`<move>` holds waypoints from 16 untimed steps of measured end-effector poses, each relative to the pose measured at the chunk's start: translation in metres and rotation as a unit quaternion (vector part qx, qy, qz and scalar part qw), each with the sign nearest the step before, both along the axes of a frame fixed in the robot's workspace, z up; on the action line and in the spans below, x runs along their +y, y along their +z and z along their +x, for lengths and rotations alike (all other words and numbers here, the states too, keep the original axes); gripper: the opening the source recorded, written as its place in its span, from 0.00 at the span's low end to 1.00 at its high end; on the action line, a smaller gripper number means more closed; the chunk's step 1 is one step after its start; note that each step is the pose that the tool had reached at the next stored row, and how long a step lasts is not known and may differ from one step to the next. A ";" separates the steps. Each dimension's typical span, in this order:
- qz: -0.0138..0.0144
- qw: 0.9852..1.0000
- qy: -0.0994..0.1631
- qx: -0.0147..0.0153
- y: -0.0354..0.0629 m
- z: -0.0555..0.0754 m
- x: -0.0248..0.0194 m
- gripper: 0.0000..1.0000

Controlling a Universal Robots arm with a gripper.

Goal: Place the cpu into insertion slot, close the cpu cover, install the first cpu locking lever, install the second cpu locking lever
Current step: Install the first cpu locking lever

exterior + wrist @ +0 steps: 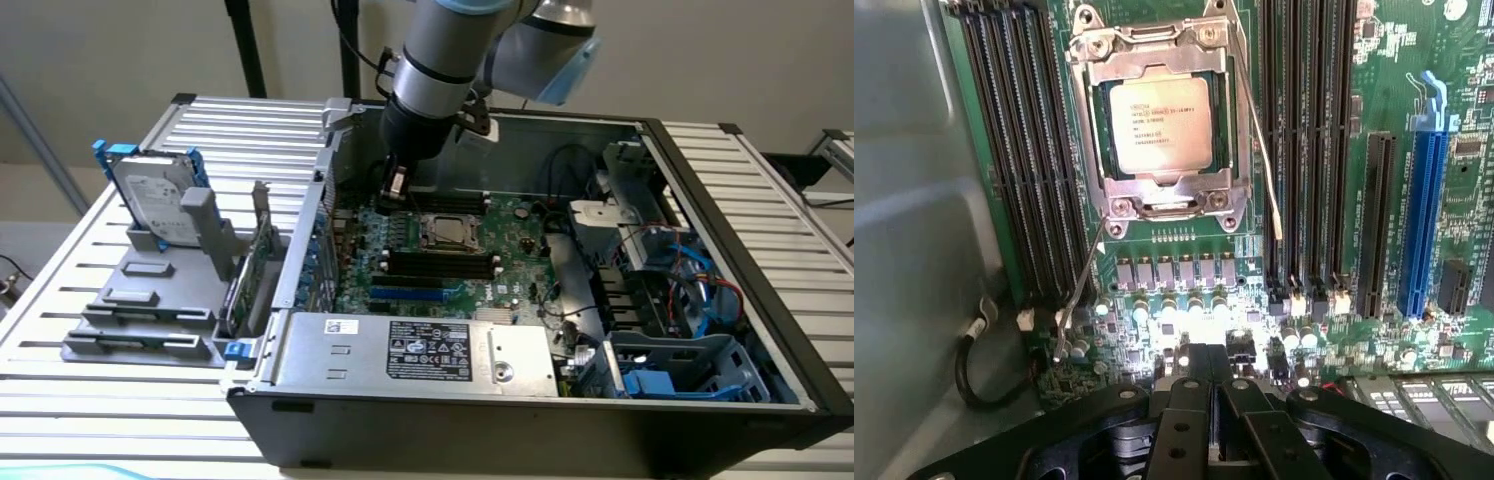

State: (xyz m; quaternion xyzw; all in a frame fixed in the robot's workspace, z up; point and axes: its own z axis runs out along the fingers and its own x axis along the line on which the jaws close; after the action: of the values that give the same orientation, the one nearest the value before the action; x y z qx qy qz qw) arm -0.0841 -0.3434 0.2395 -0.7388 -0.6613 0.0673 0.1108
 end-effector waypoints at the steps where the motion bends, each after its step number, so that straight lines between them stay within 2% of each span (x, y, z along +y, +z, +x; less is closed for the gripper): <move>1: 0.000 1.000 0.000 0.000 0.0000 0.000 0.0000 0.11; 3: 0.000 1.000 -0.001 0.000 0.0000 0.000 -0.0001 0.11; 7: 0.002 1.000 -0.022 0.001 0.0000 0.000 0.0000 0.11; 13: 0.003 0.998 -0.056 0.003 0.0000 -0.001 0.0000 0.11; 15: 0.004 0.998 -0.065 0.003 0.0000 -0.001 0.0000 0.11; 16: 0.006 0.998 -0.069 0.003 0.0000 -0.001 0.0000 0.11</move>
State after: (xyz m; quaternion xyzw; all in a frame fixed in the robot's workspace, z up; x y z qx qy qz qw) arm -0.0853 -0.3434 0.2394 -0.7818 -0.6087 0.0578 0.1220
